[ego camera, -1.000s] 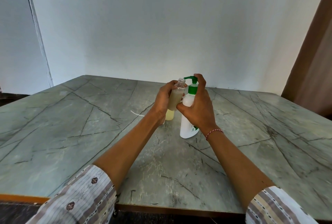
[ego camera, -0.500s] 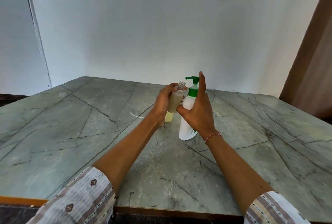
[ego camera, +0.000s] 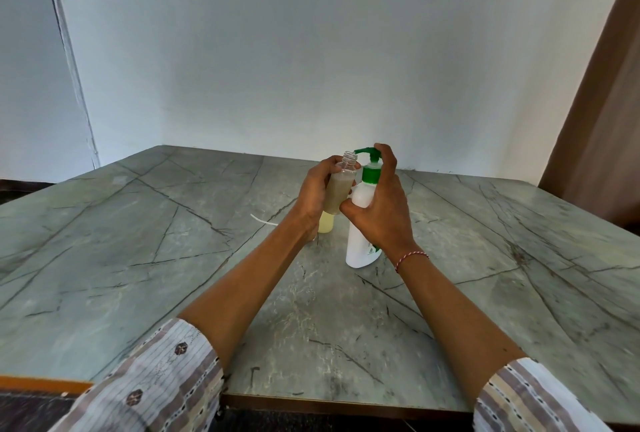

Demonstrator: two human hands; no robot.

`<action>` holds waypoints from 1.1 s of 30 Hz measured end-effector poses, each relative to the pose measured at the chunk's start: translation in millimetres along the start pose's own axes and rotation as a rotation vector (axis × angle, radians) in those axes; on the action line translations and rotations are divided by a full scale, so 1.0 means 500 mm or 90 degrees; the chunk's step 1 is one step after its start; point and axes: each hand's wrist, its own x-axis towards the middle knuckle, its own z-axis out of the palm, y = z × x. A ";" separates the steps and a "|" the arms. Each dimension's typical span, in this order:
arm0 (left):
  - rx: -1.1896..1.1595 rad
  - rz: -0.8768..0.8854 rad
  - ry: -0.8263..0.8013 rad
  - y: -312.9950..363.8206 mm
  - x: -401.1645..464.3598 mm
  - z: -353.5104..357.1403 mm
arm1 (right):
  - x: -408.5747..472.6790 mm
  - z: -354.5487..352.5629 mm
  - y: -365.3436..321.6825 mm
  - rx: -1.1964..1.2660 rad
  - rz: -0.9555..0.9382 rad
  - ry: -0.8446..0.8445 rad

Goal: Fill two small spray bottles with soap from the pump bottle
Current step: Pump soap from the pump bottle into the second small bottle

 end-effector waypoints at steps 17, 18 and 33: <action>0.008 0.002 -0.008 -0.005 0.002 -0.002 | -0.006 -0.009 -0.005 0.002 0.016 0.001; 0.012 0.001 -0.009 -0.005 0.002 -0.002 | -0.006 -0.010 -0.006 -0.001 0.018 0.000; 0.025 0.013 -0.001 -0.006 0.003 -0.009 | 0.002 0.001 -0.006 -0.002 -0.012 -0.020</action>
